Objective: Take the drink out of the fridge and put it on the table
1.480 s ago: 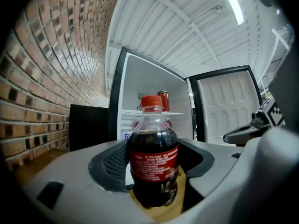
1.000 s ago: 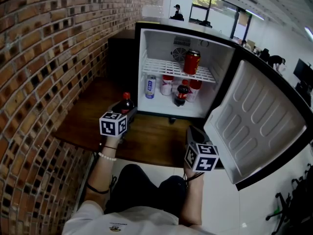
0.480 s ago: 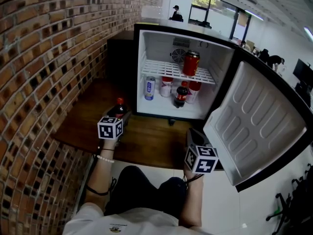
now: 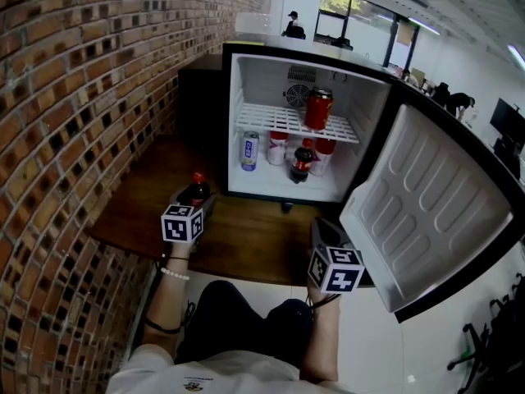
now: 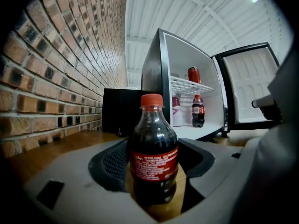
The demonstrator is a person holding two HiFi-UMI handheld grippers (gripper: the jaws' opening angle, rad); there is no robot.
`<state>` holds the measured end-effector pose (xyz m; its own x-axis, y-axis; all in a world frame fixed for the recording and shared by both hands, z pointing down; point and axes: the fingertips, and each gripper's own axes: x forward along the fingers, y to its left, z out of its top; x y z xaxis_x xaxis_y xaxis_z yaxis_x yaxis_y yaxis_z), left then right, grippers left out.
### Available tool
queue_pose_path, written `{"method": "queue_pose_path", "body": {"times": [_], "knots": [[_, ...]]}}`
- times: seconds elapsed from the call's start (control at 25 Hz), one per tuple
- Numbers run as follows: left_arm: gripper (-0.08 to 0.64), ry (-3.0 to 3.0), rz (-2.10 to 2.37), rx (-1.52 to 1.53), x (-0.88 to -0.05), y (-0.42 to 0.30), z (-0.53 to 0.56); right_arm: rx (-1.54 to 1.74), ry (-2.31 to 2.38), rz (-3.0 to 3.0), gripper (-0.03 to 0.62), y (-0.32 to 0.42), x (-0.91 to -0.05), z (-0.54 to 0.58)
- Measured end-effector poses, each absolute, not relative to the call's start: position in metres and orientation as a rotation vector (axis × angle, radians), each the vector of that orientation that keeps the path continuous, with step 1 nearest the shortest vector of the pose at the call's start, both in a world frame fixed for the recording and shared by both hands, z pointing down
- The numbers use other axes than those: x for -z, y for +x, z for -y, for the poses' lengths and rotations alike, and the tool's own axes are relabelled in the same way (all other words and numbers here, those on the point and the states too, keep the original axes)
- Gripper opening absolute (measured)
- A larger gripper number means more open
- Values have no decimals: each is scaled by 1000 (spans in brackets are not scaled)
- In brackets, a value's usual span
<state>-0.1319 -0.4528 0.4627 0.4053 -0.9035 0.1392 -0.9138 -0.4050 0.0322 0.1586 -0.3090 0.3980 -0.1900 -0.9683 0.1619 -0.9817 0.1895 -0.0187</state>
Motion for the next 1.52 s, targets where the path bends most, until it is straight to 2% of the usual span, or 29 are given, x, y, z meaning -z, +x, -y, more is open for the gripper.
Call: {"method": "queue_pose_path", "body": {"times": [0.64, 0.8, 1.12, 1.2, 1.28, 1.4, 1.44, 1.52], "knots": [[324, 2547, 1674, -195, -466, -133, 443, -164, 1899, 2340, 12, 151, -396, 307], [368, 2554, 1669, -132, -445, -136, 427, -164, 1907, 2332, 12, 153, -396, 307], [360, 2614, 1658, 1, -391, -134, 384, -165, 1912, 2332, 12, 155, -397, 307], [317, 2667, 1678, 24, -375, -127, 374, -160, 1916, 2333, 12, 156, -396, 306], [192, 2739, 1684, 52, -361, -115, 363, -157, 1923, 2335, 12, 157, -394, 305], [99, 2818, 1612, 109, -348, -89, 354, -150, 1935, 2333, 12, 160, -391, 304], [30, 2836, 1580, 122, -347, -80, 353, -147, 1938, 2333, 12, 161, -391, 304], [2, 2869, 1508, 121, -348, -60, 350, -142, 1944, 2330, 12, 162, -390, 303]]}}
